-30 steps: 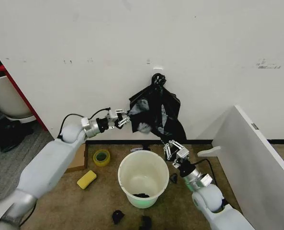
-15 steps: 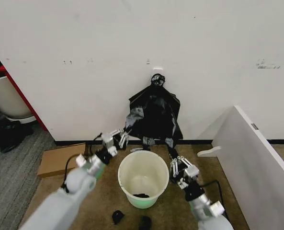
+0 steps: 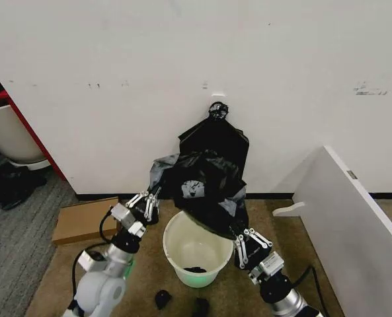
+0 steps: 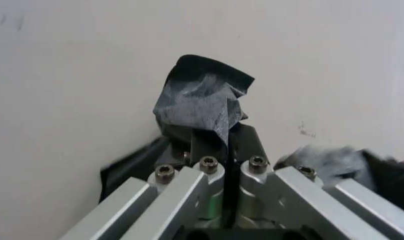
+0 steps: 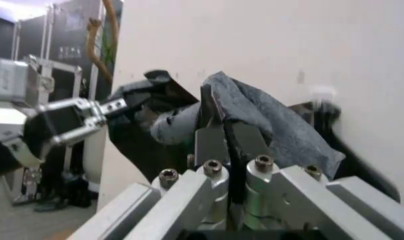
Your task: Place the garbage bag over the trash bin.
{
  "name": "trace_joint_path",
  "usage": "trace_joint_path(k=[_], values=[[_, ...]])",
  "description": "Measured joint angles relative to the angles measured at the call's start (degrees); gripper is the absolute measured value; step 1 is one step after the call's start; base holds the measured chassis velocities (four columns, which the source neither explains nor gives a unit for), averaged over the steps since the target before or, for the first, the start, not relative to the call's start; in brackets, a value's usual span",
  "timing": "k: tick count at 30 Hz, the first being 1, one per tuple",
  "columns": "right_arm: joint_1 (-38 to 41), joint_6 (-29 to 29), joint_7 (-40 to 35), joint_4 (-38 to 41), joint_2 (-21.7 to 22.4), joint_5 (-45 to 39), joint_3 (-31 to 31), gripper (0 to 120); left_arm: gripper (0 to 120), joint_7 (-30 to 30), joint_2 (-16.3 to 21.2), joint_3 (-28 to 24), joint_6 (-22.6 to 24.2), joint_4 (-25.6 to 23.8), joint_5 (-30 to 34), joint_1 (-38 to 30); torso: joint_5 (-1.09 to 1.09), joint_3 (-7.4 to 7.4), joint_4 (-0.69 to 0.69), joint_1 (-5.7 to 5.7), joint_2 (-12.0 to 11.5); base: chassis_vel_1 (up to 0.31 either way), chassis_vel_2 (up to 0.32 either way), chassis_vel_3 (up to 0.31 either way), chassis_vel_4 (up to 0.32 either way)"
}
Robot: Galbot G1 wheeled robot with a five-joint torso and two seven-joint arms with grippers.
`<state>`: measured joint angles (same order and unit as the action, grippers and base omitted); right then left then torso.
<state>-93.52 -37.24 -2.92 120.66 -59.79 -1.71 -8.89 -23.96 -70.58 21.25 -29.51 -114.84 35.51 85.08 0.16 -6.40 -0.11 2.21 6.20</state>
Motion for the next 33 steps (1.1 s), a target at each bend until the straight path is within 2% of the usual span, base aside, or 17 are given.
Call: trace_joint_path(k=[4,8,14,17,18,21,23,29,33], values=[[2.0,-0.9,0.2,-4.1,-1.1,-0.8,0.3,0,0,-0.5,-2.7,-2.1,-0.5,2.6,0.1,0.7,-0.01,0.00,0.00,0.00,0.0,0.000,0.000,0.000,0.000],[5.0,-1.5,0.8,-8.8,-2.5,-5.2,1.3,0,0,-1.6,-5.6,-3.3,-1.1,5.1,-2.5,0.8,0.00,0.00,0.00,0.00,0.0,0.000,0.000,0.000,0.000],[7.0,-2.1,5.7,-12.0,-3.6,-12.7,2.0,0,0,-2.3,-7.0,-3.9,-0.9,7.5,-2.7,1.3,0.00,0.00,0.00,0.01,0.0,0.000,0.000,0.000,0.000],[8.0,-1.6,12.4,-12.4,-2.6,-19.9,2.7,0,0,-2.6,-7.0,-4.1,0.1,8.4,-1.1,2.2,0.00,0.00,0.00,0.01,0.0,0.000,0.000,0.000,0.000],[8.0,-1.6,12.4,-12.4,-2.6,-19.9,2.7,0,0,-2.6,-7.0,-4.1,0.1,8.4,-1.1,2.2,0.00,0.00,0.00,0.01,0.0,0.000,0.000,0.000,0.000],[9.4,0.8,23.5,-12.1,-0.2,-28.4,2.5,0,0,-2.6,-6.5,-4.2,1.7,8.4,0.6,3.7,-0.01,0.00,-0.01,0.01,0.0,0.000,0.000,0.000,0.000],[10.1,1.9,27.8,-12.1,0.6,-31.3,2.3,0,0,-2.6,-6.2,-4.2,2.0,8.3,0.7,4.4,-0.02,0.00,0.00,0.01,0.0,0.000,0.000,0.000,0.000],[11.2,6.4,37.7,-11.5,2.1,-39.9,2.8,0,0,-1.9,-4.7,-4.0,2.1,7.0,-1.1,6.3,-0.01,0.00,0.00,0.01,0.0,0.000,0.000,0.000,0.000],[12.3,10.2,40.5,-11.4,4.5,-45.7,5.5,0,0,-1.1,-3.3,-3.0,0.6,5.8,-4.5,7.5,0.00,0.00,0.01,0.01,0.0,0.000,0.000,0.000,0.000]])
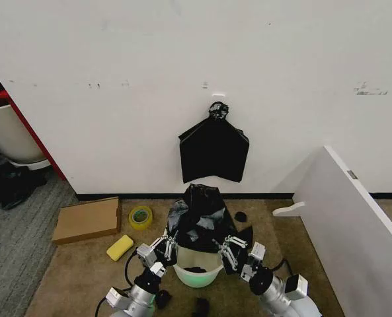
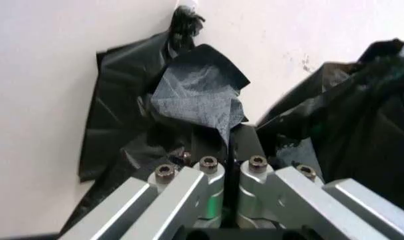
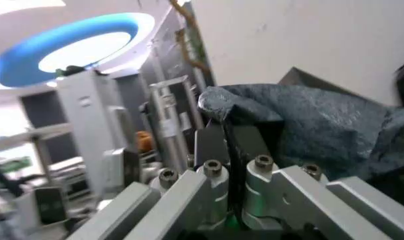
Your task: Place the garbage bag over the trash bin.
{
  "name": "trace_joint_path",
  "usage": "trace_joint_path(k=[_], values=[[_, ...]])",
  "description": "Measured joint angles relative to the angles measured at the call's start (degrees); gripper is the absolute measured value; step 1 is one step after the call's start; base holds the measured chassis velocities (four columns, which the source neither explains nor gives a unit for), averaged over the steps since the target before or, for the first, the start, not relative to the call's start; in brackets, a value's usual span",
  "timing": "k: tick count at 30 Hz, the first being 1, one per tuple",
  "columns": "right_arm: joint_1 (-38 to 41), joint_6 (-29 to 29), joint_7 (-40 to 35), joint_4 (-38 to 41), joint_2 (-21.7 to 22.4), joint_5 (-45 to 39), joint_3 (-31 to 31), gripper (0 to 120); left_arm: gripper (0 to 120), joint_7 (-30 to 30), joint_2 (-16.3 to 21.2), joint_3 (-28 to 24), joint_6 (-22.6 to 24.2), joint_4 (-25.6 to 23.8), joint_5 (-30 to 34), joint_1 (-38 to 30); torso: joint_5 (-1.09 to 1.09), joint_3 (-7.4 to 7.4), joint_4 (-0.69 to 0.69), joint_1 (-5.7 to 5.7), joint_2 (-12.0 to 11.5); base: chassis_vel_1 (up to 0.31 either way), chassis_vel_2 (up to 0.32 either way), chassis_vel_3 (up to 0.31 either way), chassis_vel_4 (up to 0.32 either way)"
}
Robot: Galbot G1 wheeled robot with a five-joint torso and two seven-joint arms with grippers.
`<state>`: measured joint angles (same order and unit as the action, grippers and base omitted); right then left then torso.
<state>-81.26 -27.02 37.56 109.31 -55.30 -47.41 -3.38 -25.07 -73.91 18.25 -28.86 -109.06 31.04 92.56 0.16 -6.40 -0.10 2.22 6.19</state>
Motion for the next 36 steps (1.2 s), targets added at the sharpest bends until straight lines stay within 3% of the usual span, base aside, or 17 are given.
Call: trace_joint_path(k=[4,8,23,36], values=[[1.9,3.9,4.0,-1.7,2.5,-4.5,2.1,0,0,0.6,0.8,0.8,-2.1,-0.3,-3.7,0.2,-0.01,0.00,-0.01,0.00,0.0,0.000,0.000,0.000,0.000],[3.5,4.5,5.7,-3.7,2.2,-4.3,2.1,0,0,1.6,0.7,0.9,-2.7,0.3,-5.5,-0.2,-0.01,0.00,-0.01,0.00,0.0,0.000,0.000,0.000,0.000],[13.4,2.9,4.3,-16.2,-3.6,-4.0,3.1,0,0,9.1,-1.4,0.9,-4.5,4.1,-15.7,-4.8,-0.01,0.00,-0.01,0.00,0.0,0.000,0.000,0.000,0.000],[18.6,-0.1,-0.5,-23.7,-8.2,-3.1,2.9,0,0,6.9,-2.3,-0.7,-6.1,8.4,-15.4,-4.3,-0.01,-0.01,0.00,0.00,0.0,0.000,0.000,0.000,0.000]])
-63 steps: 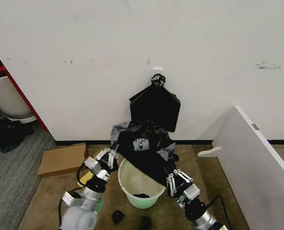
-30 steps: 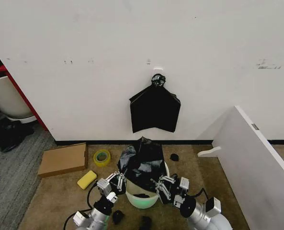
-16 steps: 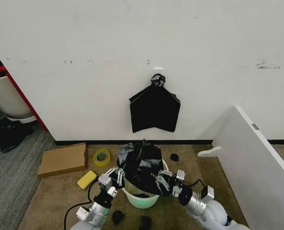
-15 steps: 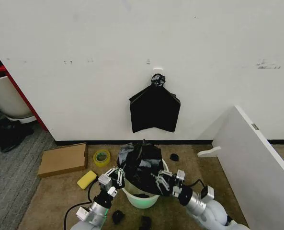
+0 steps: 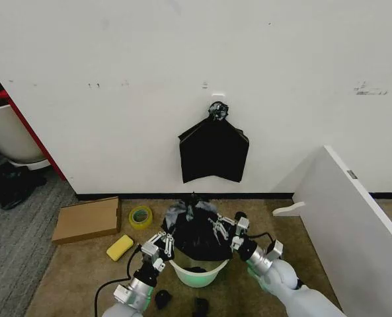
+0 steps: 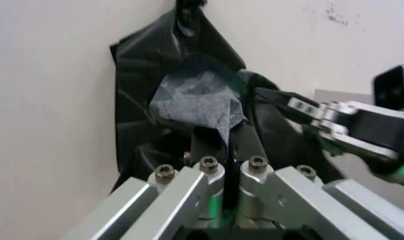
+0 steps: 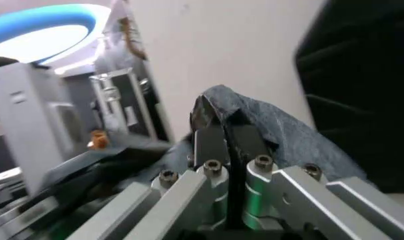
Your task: Place the garbage bag over the trash bin.
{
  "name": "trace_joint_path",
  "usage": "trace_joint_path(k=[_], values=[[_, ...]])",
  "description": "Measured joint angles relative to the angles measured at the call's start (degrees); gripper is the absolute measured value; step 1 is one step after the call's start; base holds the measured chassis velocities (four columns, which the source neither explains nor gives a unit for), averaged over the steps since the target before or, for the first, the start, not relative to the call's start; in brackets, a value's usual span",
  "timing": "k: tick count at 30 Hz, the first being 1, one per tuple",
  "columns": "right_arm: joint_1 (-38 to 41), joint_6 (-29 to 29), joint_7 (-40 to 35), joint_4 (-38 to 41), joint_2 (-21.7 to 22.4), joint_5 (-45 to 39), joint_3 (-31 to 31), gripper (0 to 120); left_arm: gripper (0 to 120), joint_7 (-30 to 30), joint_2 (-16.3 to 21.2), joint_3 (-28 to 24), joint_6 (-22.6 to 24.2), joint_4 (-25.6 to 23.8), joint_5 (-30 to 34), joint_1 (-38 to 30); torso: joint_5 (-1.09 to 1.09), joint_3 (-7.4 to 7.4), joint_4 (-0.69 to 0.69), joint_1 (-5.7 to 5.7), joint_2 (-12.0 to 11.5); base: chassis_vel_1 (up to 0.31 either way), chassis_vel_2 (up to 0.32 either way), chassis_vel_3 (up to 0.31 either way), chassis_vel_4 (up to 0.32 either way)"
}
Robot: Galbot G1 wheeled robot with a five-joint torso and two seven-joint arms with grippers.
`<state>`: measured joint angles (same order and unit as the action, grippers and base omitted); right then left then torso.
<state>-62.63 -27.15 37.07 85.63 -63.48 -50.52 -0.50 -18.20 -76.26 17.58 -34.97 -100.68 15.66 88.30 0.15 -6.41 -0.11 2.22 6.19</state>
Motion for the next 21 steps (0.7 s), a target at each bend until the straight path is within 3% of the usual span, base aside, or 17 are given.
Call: trace_joint_path(k=[10,16,21], values=[[-6.0,-2.3,-1.0,3.0,1.9,7.9,1.7,0,0,-1.4,0.0,-0.2,-1.5,3.0,-1.7,2.0,0.00,0.01,-0.01,-0.01,0.0,0.000,0.000,0.000,0.000],[-7.0,-4.6,-6.0,0.8,1.2,14.6,2.0,0,0,-1.1,-0.6,-0.3,-3.2,6.0,-2.7,1.8,0.00,0.01,-0.01,-0.01,0.0,0.000,0.000,0.000,0.000],[-7.0,-6.4,-12.5,-0.1,1.5,18.9,1.0,0,0,-1.7,-2.3,-0.7,-4.7,8.5,2.6,0.7,0.01,0.01,0.01,-0.01,0.0,0.000,0.000,0.000,0.000]])
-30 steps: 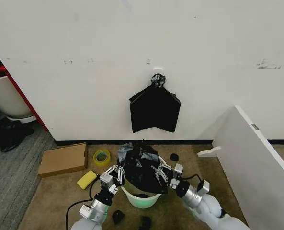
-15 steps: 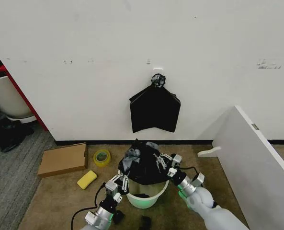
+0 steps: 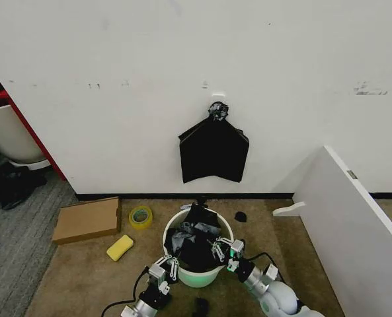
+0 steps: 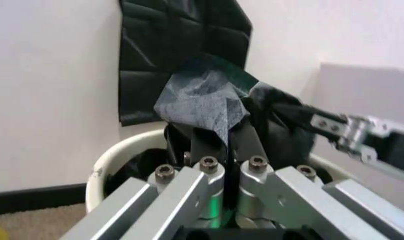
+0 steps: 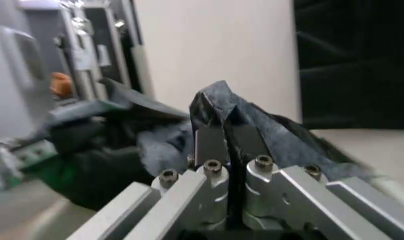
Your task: Place the garbage bag over the trash bin.
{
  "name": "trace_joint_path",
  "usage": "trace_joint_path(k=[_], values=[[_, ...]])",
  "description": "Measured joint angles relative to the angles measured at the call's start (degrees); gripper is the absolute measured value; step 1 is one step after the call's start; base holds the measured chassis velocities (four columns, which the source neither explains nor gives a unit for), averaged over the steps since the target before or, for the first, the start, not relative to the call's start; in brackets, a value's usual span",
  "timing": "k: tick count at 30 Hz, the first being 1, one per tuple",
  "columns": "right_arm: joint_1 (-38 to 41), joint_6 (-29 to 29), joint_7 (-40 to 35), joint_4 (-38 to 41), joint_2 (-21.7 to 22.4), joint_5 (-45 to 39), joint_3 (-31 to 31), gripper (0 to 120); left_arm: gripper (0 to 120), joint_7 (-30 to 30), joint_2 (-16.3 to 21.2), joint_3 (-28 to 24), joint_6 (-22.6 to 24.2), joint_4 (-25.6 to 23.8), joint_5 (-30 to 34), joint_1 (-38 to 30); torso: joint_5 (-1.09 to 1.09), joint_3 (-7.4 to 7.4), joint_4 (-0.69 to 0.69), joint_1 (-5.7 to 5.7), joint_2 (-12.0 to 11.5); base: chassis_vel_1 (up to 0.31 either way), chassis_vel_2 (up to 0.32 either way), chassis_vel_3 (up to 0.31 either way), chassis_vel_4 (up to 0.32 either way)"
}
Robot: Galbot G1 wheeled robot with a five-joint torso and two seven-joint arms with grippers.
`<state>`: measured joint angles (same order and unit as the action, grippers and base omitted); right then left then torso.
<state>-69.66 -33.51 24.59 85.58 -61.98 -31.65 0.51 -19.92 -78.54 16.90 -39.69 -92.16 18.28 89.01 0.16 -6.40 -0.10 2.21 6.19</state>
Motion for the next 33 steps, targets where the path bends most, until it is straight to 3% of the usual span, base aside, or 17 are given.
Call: trace_joint_path(k=[6,11,16,21,33], values=[[-3.7,-1.3,-3.4,4.5,3.8,2.3,-1.8,0,0,-0.8,-1.0,0.1,-0.9,-0.8,3.3,0.7,0.00,0.00,-0.01,0.00,0.0,0.000,0.000,0.000,0.000],[-9.4,-1.4,-3.4,9.8,8.5,2.3,-3.3,0,0,3.7,0.3,1.1,-0.7,-4.3,1.5,3.3,0.00,0.00,-0.03,0.00,0.0,0.000,0.000,0.000,0.000],[-16.9,-1.8,5.3,12.3,13.2,3.3,-5.5,0,0,13.8,0.9,2.0,-0.5,-6.9,-4.3,7.5,0.00,0.00,-0.02,0.00,0.0,0.000,0.000,0.000,0.000],[-18.0,-1.8,10.6,9.8,13.1,6.7,-6.9,0,0,18.0,-0.4,2.1,-1.5,-6.2,-5.3,8.8,0.01,0.00,-0.02,0.00,0.0,0.000,0.000,0.000,0.000],[-12.2,-2.9,17.2,0.3,11.4,9.9,-9.7,0,0,20.2,-1.7,2.0,-2.8,-0.9,-9.9,7.5,0.17,0.01,-0.01,0.00,0.1,0.000,0.000,0.000,0.000]])
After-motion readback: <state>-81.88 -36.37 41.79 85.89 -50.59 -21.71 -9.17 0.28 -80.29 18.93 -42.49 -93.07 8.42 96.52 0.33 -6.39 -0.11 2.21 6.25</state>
